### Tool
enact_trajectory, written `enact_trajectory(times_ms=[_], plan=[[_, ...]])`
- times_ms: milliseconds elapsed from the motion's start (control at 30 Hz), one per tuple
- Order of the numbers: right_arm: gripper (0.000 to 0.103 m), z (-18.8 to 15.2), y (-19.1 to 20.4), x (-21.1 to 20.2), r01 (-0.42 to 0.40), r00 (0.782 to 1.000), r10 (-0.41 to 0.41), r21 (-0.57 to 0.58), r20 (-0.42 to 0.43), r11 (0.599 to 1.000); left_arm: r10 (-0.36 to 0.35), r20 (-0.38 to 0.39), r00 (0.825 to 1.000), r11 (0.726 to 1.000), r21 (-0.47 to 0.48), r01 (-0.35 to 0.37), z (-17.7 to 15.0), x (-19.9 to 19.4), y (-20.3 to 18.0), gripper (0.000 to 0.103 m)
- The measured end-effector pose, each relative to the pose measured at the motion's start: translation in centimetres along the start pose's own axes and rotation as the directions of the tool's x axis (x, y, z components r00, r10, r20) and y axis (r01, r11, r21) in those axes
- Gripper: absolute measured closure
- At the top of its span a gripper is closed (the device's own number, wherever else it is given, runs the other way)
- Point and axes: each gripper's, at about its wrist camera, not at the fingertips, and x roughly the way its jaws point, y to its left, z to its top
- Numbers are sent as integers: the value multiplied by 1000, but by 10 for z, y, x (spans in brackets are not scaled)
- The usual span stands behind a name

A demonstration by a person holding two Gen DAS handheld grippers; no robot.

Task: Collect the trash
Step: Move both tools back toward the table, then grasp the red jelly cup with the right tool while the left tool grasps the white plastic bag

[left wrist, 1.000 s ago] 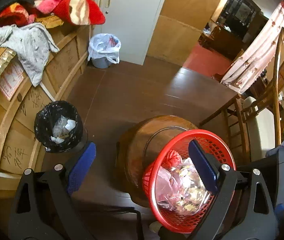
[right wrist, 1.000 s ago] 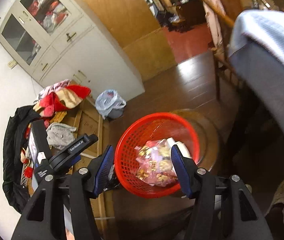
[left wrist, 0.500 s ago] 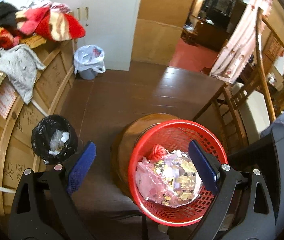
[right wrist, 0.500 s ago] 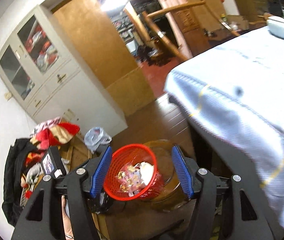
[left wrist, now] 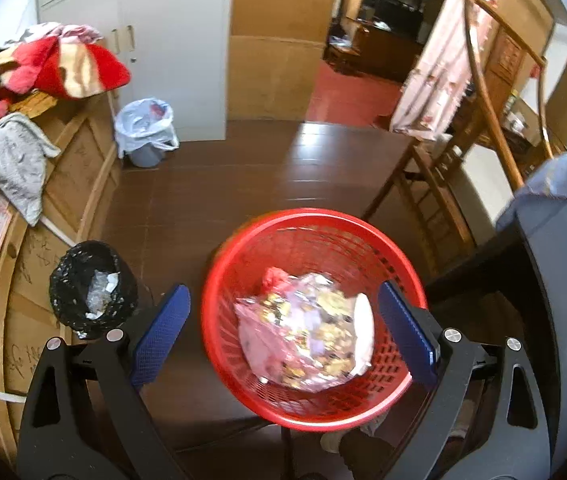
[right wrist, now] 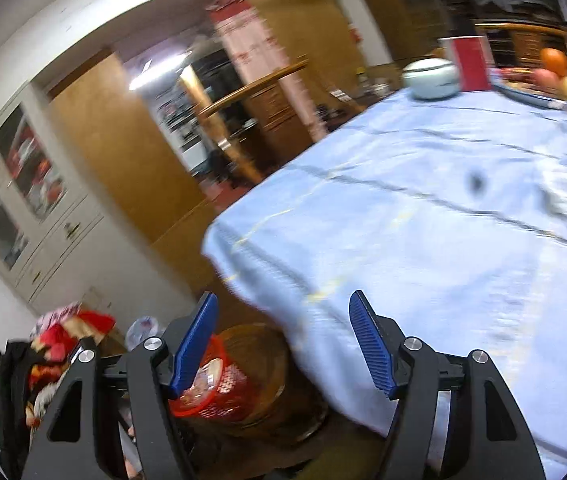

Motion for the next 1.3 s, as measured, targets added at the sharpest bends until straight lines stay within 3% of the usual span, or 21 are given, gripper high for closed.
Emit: enact_trajectory(times_ms=[200,400,467,633,900,1033,1100,1167,1233,1300], plan=[[32,4,-73,-63,171,983,-174,53,56,984,-67,10,998,990,125,65,-20,-18,-42,11],[31,9,-152,-124,333,935,-348,169,71,928,-181,-21,983,948,261,180,-40,-49,-96,11],[31,12,-176,-134,377,918,-394,196,55,905,-232,-33,972,921,313,231,-46,-64,-120,11],[31,25,-225,-137,466,880,-475,221,-16,857,-302,-57,952,837,462,293,-67,-96,-181,10],[30,47,-270,-106,487,874,-475,207,-106,849,-409,-133,903,672,626,397,-96,-146,-276,10],[30,54,-280,-89,506,862,-488,161,-137,847,-450,-179,875,573,694,436,-114,-169,-329,9],[32,55,-283,-85,524,851,-510,139,-125,840,-461,-208,863,531,715,456,-123,-176,-356,8],[48,53,-286,-85,528,849,-519,126,-100,840,-470,-236,851,493,730,474,-133,-182,-378,8],[48,56,-281,-93,517,856,-515,130,-52,846,-472,-264,841,458,742,489,-142,-186,-401,8],[48,60,-274,-103,533,844,-537,115,3,838,-471,-294,832,427,749,507,-155,-190,-425,8]])
